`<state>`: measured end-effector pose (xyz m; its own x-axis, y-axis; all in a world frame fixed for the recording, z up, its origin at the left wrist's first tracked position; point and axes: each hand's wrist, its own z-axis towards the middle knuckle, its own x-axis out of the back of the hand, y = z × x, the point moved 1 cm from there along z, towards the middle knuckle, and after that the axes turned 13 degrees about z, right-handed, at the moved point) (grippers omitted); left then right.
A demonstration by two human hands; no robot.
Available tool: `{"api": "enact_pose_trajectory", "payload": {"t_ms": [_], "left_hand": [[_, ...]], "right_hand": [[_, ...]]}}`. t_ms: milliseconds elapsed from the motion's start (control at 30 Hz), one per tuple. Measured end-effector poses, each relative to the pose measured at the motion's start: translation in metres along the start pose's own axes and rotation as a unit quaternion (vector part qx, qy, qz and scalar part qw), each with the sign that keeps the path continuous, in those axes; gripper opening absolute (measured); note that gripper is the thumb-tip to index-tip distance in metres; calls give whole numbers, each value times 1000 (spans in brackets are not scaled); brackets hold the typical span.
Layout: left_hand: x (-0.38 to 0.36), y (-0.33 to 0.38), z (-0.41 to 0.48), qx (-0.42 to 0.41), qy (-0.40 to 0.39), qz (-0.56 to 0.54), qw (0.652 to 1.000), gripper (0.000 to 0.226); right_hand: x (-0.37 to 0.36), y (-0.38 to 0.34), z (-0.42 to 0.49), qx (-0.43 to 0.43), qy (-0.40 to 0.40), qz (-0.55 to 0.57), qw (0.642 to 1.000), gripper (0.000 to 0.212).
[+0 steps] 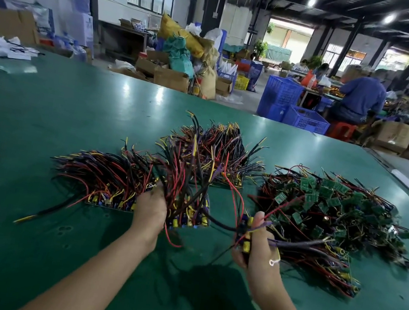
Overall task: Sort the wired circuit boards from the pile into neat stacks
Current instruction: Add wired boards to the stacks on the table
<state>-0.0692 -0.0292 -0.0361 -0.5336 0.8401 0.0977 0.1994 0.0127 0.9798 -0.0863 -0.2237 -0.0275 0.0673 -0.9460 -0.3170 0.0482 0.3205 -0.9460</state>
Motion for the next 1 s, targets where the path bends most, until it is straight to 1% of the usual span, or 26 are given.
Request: {"api": "enact_pose_trajectory", "payload": {"t_ms": [67, 100, 133, 200, 267, 300, 367, 433, 533, 600, 633, 667, 733, 833, 867, 900, 933, 967, 1000], "left_hand": [[3, -2, 4, -43, 37, 67, 996, 49], [5, -2, 5, -70, 53, 94, 992, 52], [7, -1, 6, -94, 63, 121, 986, 54], [11, -1, 10, -123, 76, 179, 973, 56], [15, -1, 14, -136, 69, 244, 958, 57], [17, -2, 16, -147, 62, 275, 948, 57], [19, -2, 18, -172, 56, 328, 927, 56], [19, -1, 18, -186, 62, 363, 911, 56], [18, -2, 17, -186, 56, 408, 892, 55], [18, -2, 14, -188, 61, 434, 879, 50], [18, -2, 13, -193, 64, 448, 870, 47], [17, -1, 10, -200, 70, 467, 859, 44], [17, 2, 5, -219, 85, 516, 824, 41], [18, 8, -4, -242, 130, 589, 760, 33], [18, 11, -7, -274, 147, 581, 752, 30], [18, 15, -11, -325, 154, 542, 759, 28], [17, 17, -15, -380, 142, 479, 778, 24], [15, 18, -18, -425, 114, 404, 802, 21], [13, 18, -21, -450, 70, 333, 826, 18]], "right_hand": [[2, -2, 0, 32, -47, -89, 994, 85], [2, -3, -2, 44, -64, -122, 990, 90], [1, -4, -3, 48, -70, -137, 987, 93], [-1, -8, -4, 64, -50, -148, 986, 94], [-2, -11, -4, 87, -8, -131, 988, 87], [0, -13, -3, 105, 20, -126, 986, 81], [4, -20, -2, 164, 73, -133, 975, 68], [11, -27, 0, 211, 114, -120, 963, 63], [23, -35, 7, 221, 123, -85, 964, 42], [23, -41, 9, 210, 84, -35, 974, 22], [22, -43, 9, 205, 57, -10, 977, 14], [20, -44, 9, 199, 33, 3, 979, 12], [16, -42, 8, 183, -16, -12, 983, 22], [11, -34, 4, 139, -90, -30, 986, 46], [11, -32, 3, 120, -117, -36, 985, 54], [12, -30, 2, 101, -143, -47, 983, 61], [12, -28, 1, 81, -165, -56, 981, 67], [13, -27, 0, 57, -184, -58, 979, 70], [14, -26, 0, 34, -199, -53, 978, 70]]}}
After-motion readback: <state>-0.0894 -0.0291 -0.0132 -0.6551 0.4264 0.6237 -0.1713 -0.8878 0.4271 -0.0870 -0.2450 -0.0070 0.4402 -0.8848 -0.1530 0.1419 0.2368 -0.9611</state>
